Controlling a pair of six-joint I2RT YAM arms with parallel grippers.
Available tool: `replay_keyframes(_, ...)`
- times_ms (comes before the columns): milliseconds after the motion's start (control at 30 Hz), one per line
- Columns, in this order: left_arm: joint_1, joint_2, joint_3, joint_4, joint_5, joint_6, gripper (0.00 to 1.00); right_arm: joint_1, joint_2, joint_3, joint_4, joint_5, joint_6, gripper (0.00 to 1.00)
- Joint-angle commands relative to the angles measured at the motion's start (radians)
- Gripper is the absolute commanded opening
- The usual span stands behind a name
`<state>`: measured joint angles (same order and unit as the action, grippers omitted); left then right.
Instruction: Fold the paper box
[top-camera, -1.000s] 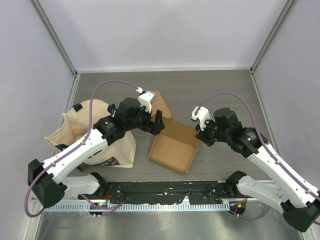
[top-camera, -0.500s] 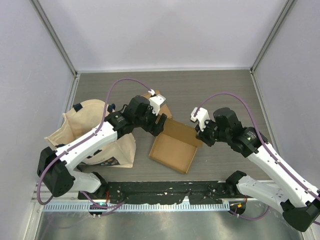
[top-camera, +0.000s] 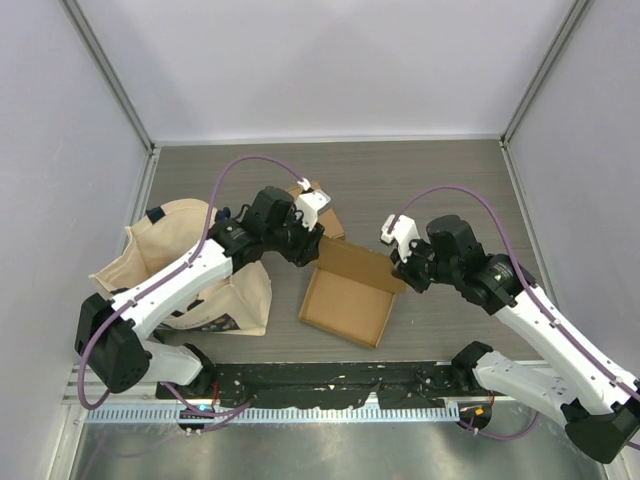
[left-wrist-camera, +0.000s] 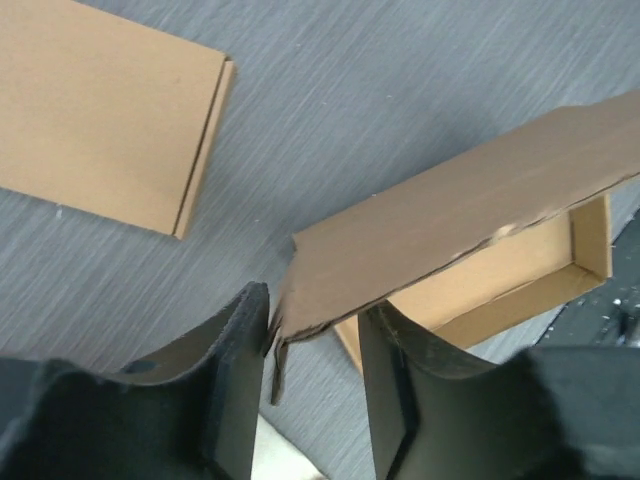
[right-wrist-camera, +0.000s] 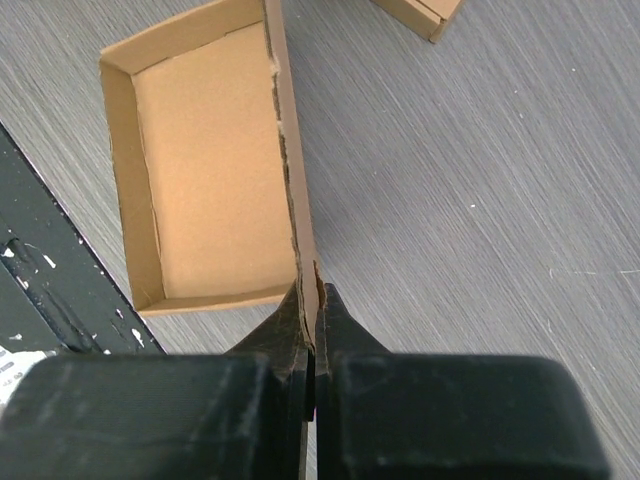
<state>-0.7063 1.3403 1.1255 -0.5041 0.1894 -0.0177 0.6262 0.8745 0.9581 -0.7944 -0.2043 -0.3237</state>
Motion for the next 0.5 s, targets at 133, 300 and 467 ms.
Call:
replay_keyframes(133, 0.004, 0.020, 0.039, 0.079, 0.139, -0.007, 0.20, -0.002, 0.024, 0.027, 0.080, 0.023, 0.011, 0.01)
replay_keyframes(300, 0.002, 0.033, 0.042, 0.101, -0.016, -0.054, 0.02, -0.002, 0.066, -0.005, 0.228, 0.263, 0.171, 0.01)
replay_keyframes(467, -0.012, 0.060, 0.031, 0.186, -0.362, -0.316, 0.00, -0.002, 0.164, -0.033, 0.382, 0.623, 0.571, 0.01)
